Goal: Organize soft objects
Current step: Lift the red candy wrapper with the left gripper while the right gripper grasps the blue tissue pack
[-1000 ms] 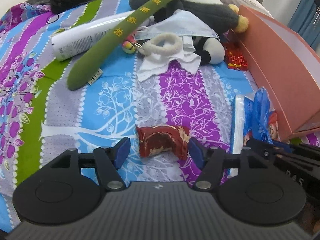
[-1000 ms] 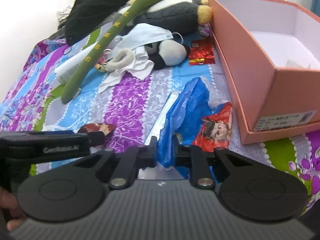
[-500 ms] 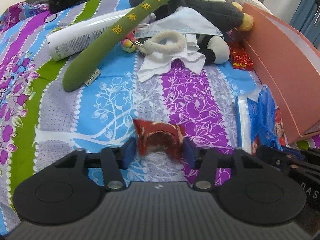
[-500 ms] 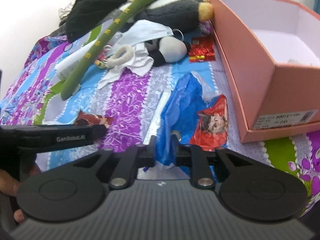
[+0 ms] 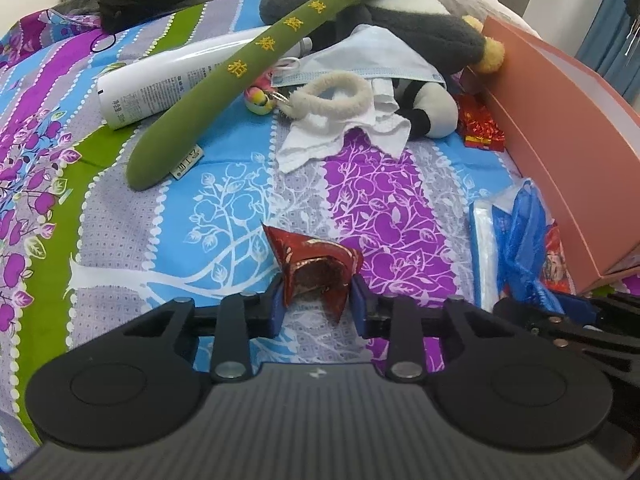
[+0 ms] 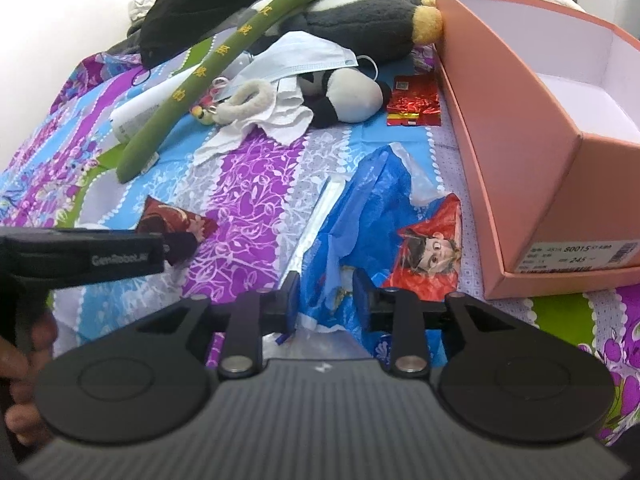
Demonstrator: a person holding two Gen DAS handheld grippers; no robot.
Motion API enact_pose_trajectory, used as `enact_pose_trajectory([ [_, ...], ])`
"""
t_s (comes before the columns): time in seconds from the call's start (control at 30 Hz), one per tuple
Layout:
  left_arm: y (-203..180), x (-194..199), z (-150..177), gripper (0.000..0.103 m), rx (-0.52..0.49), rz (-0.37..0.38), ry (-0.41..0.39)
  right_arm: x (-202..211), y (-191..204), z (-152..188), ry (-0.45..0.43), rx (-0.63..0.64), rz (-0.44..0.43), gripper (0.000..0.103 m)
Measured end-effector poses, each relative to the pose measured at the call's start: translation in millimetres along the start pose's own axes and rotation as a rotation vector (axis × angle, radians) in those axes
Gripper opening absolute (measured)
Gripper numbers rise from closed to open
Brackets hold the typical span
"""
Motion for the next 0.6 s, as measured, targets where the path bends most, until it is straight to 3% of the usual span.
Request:
enact_pose_trajectory([
  [0.07, 0, 3, 1, 0.037, 0.003, 0.006, -0.004, 0, 0, 0, -0.001, 0.001, -0.008, 0.018],
  [0.17, 0, 8, 2, 0.037, 0.01, 0.017, -0.005, 2, 4, -1, 0.003, 0.028, 0.002, 0.013],
  [0.6, -16, 50, -7, 0.037, 0.038, 0.097, -0.019, 48, -7, -20, -0.078, 0.006, 0.02, 0.01],
])
Point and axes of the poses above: each gripper's, at about its wrist camera, not at the fingertips, and x roughly against the way its jaws point, y to its left, z to its underside, the point moved 5 cm from there along -x, roughly the way its jaws point, and after that the axes turned 13 degrees about x, right-handed, at the moved point
